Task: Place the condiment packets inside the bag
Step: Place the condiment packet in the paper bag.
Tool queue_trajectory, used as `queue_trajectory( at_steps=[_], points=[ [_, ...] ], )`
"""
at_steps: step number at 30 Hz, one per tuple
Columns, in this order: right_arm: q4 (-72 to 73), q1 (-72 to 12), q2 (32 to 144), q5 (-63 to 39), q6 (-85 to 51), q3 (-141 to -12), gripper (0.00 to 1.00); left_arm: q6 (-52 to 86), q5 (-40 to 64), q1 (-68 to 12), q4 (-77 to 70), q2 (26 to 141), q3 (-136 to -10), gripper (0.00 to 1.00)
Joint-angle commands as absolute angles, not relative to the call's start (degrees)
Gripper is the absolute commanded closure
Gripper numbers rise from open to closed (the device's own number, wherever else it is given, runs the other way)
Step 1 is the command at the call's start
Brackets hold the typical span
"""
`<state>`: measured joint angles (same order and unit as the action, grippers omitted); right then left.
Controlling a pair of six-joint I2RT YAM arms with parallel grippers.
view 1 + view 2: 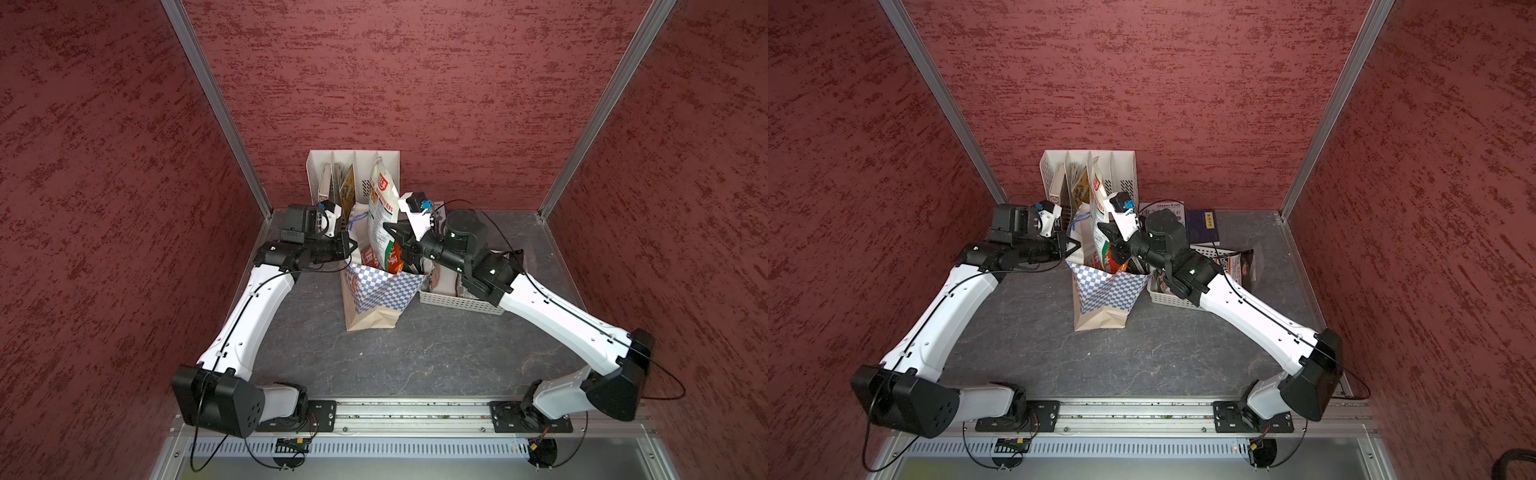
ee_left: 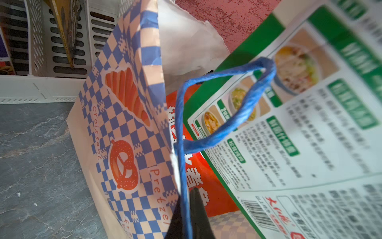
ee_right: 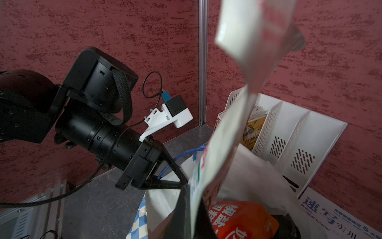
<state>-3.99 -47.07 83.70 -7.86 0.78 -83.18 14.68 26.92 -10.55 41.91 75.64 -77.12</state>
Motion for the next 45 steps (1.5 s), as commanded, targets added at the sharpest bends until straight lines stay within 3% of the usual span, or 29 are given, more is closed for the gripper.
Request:
queue_trajectory(
  at_steps=[1,9,20,26,28,33,39,45],
  points=[
    [-1.4,-46.5,80.9,-6.6,0.1,-84.1,1.0,13.9,27.9,-10.2,37.4,73.8,-77.3,1.0],
    [2.4,-44.4,84.9,-18.2,-4.0,-82.6,1.0,14.1,28.0,-10.2,37.2,74.1,-77.2,1.0],
    [23.9,-44.4,91.2,-15.0,-13.9,-74.6,1.0,14.1,28.1,-10.2,36.9,73.7,-77.2,1.0],
    [22.1,-44.3,93.9,-14.1,-14.0,-74.2,1.0,14.1,28.1,-10.1,36.9,73.6,-77.2,1.0],
    [20.9,-44.4,94.0,-14.0,-13.9,-73.6,0.77,14.1,28.0,-10.1,36.9,73.6,-77.1,1.0],
    [18.7,-44.4,92.1,-11.9,-12.1,-71.9,0.53,14.1,28.1,-10.0,36.8,73.7,-77.1,1.0],
    [12.7,-44.4,86.5,-7.9,-9.4,-71.6,0.45,14.2,28.2,-9.9,36.8,73.8,-77.1,1.0],
    [4.6,-44.1,73.5,1.2,-7.3,-66.4,0.34,14.4,28.0,-9.7,36.9,73.9,-77.1,1.0]
  ],
)
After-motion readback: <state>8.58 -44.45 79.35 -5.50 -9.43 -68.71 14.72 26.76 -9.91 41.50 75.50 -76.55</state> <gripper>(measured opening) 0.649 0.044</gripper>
